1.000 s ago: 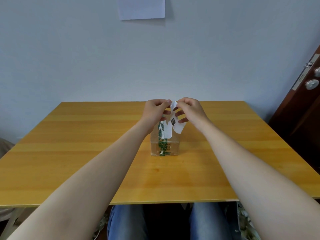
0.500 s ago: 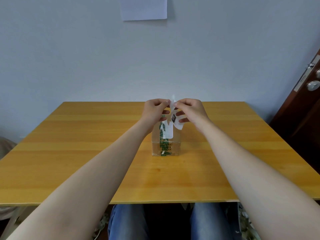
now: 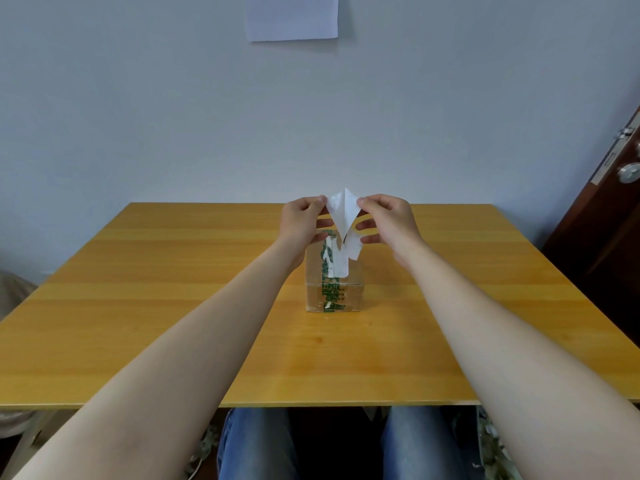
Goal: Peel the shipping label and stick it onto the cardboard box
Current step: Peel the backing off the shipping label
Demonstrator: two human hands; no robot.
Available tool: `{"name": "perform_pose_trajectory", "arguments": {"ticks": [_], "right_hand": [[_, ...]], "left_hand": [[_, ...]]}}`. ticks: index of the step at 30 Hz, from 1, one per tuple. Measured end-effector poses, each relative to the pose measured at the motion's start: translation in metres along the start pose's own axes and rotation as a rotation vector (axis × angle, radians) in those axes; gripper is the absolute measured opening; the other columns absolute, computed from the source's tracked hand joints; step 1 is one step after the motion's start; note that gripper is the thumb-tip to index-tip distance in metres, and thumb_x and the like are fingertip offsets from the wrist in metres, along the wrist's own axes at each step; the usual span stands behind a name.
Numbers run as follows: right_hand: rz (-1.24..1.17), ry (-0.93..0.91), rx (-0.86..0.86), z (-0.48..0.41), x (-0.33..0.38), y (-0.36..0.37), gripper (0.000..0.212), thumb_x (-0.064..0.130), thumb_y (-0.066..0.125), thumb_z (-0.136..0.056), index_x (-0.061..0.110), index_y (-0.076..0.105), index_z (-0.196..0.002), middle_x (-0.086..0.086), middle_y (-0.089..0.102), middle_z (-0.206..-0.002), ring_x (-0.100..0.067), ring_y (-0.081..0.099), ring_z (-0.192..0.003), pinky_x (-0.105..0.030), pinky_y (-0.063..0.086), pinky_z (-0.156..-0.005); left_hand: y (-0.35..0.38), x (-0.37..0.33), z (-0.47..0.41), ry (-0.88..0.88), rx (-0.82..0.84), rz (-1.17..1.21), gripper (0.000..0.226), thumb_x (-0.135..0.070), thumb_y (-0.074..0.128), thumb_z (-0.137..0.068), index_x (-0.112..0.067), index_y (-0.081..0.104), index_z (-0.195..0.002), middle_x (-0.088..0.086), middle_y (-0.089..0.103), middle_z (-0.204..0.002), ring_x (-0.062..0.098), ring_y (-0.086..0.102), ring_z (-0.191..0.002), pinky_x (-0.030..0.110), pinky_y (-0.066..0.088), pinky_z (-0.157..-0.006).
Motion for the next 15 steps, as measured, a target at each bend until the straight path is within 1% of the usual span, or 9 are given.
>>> {"name": "perform_pose_trajectory", "arguments": {"ticks": [2, 6, 10, 15], "right_hand": [[0.003, -0.005, -0.009, 0.0005, -0.0001, -0.0006, 0.013, 0.026, 0.067, -0.1, 0.015, 0.074, -0.096, -0.001, 0.074, -0.088, -0.021, 0.071, -0.074, -0.041, 0.064, -0.066], [0.0, -0.014, -0.024, 0.0006, -0.0001, -0.0024, 0.012, 0.026, 0.067, -0.101, 0.016, 0.073, -0.097, -0.003, 0.073, -0.091, -0.02, 0.072, -0.074, -0.04, 0.065, -0.065], [-0.014, -0.008, -0.036, -0.0004, -0.0007, -0.005, 0.013, 0.025, 0.067, -0.101, 0.015, 0.074, -0.098, -0.005, 0.073, -0.092, -0.019, 0.071, -0.072, -0.038, 0.064, -0.063], [-0.038, 0.0, -0.053, -0.0014, -0.0024, -0.0073, 0.013, 0.026, 0.067, -0.1, 0.015, 0.074, -0.099, -0.004, 0.072, -0.091, -0.019, 0.071, -0.072, -0.036, 0.064, -0.061]], "left_hand": [[0.0003, 0.0007, -0.0005, -0.004, 0.0, 0.003, 0.025, -0.03, 0.054, -0.108, -0.013, 0.071, -0.115, 0.0, 0.076, -0.099, 0.016, 0.074, -0.084, 0.031, 0.061, -0.071], [0.0014, 0.0018, -0.0009, -0.007, -0.002, 0.014, 0.022, -0.03, 0.054, -0.107, -0.016, 0.07, -0.11, 0.0, 0.076, -0.1, 0.016, 0.074, -0.084, 0.034, 0.062, -0.076], [0.0018, 0.0016, -0.0016, -0.012, -0.01, 0.015, 0.023, -0.03, 0.055, -0.107, -0.014, 0.07, -0.113, -0.001, 0.075, -0.099, 0.014, 0.073, -0.082, 0.033, 0.061, -0.074], [0.0005, 0.0043, -0.0036, -0.021, -0.02, 0.021, 0.026, -0.03, 0.054, -0.108, -0.01, 0.069, -0.118, 0.0, 0.074, -0.102, 0.013, 0.073, -0.081, 0.033, 0.062, -0.075]]}}
Point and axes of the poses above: each hand's wrist, its own z-axis away from the middle knuckle, its own y-axis out of the palm, x = y × z, the point moved 3 cm from there along -z, towards the middle knuckle
